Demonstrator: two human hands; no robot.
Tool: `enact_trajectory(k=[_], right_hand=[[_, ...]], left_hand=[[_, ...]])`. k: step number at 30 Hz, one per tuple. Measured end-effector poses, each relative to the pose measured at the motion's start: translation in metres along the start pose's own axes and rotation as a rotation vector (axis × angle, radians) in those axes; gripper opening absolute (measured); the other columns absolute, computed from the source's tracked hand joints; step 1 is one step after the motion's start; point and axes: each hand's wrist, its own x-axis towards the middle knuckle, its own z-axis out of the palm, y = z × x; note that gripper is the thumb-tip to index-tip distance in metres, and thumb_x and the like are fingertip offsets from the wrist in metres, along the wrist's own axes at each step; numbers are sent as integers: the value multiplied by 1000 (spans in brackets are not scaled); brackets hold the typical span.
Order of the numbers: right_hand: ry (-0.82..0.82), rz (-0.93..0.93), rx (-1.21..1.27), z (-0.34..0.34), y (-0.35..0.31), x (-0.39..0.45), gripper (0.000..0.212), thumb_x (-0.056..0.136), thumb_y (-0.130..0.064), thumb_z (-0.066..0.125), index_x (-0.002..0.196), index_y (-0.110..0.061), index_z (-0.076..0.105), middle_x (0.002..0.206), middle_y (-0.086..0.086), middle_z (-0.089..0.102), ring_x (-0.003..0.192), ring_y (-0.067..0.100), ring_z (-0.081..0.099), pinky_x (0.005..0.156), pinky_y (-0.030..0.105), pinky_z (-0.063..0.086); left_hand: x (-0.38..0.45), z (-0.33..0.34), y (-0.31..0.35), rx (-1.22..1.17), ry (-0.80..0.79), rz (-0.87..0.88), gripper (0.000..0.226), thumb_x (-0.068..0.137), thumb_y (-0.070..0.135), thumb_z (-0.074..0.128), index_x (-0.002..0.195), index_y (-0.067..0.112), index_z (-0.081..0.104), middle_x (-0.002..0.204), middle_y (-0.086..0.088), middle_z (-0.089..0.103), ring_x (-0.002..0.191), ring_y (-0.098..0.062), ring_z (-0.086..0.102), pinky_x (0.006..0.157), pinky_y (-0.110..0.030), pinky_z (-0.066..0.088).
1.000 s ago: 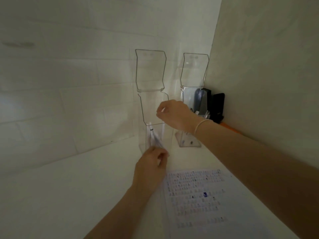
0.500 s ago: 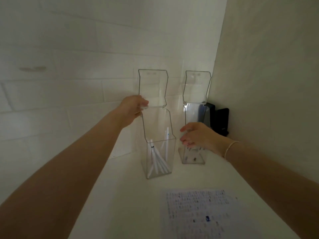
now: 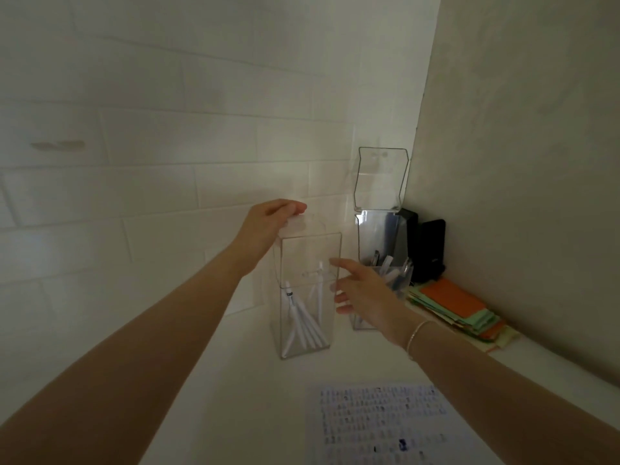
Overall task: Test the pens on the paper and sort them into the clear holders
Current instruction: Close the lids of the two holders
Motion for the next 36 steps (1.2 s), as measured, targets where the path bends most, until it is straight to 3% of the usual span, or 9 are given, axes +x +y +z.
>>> enact_trajectory(k=[4,7,11,14,18,22,25,31,36], right_hand=[[-23,-23,-69,-12,-15,2,33,91,8,44,106,-19,56,76,9,54,63,18,50,52,24,43],[367,-298,-231,-44,-46,19,24,89,5,48,94,-12,64,77,5,59,58,12,50,47,15,43],[651,-423,-161,-81,-96,51,37,91,-8,47,128,-9,51,87,2,59,71,14,56,59,17,45],[620,-376,-220,-95,-125,81,56,96,-27,47,146,-11,28,135,13,47,121,25,49,91,23,37],[532,-325,-277,-104,-152,118,67,97,-48,40,150,-12,19,155,11,23,141,27,26,115,34,19],[456,-228,-290,-104,-161,135,66,100,-47,30,144,2,27,150,16,32,136,28,34,109,29,26],[448,-207,-252,-109,-150,142,66,97,-46,39,141,3,34,142,17,43,121,29,47,86,30,40],[452,-309,-125,-115,-131,129,39,90,-45,56,98,-7,52,79,2,46,85,21,48,73,33,43],[241,-273,14,-131,-105,89,52,80,-49,68,119,-20,50,117,0,48,106,17,48,96,36,41]], left_hand=[[4,0,15,173,-57,-20,14,86,12,61,91,18,73,99,3,71,95,-6,62,90,-22,42],[14,2,38,540,-110,-71,22,84,11,56,87,25,73,103,5,68,95,-17,62,87,-25,44],[22,41,59,921,-126,17,36,94,40,41,125,26,54,131,-2,54,120,-25,49,104,-39,34],[23,68,48,1130,-277,-74,64,92,64,24,142,26,34,147,-6,37,132,-29,35,109,-46,22],[27,74,38,1272,-375,-182,66,91,63,23,141,22,38,146,-8,36,133,-31,31,107,-50,21],[29,74,37,1287,-396,-187,62,92,58,26,138,20,42,144,-9,36,132,-32,30,107,-49,20],[29,74,36,1294,-388,-178,61,92,56,27,137,19,43,143,-10,37,130,-32,31,105,-47,22],[28,74,39,1261,-384,-192,58,93,54,28,134,17,46,142,-10,38,129,-32,33,104,-44,24],[27,73,41,1245,-394,-197,57,93,53,31,135,18,45,143,-10,39,129,-31,34,105,-44,25]])
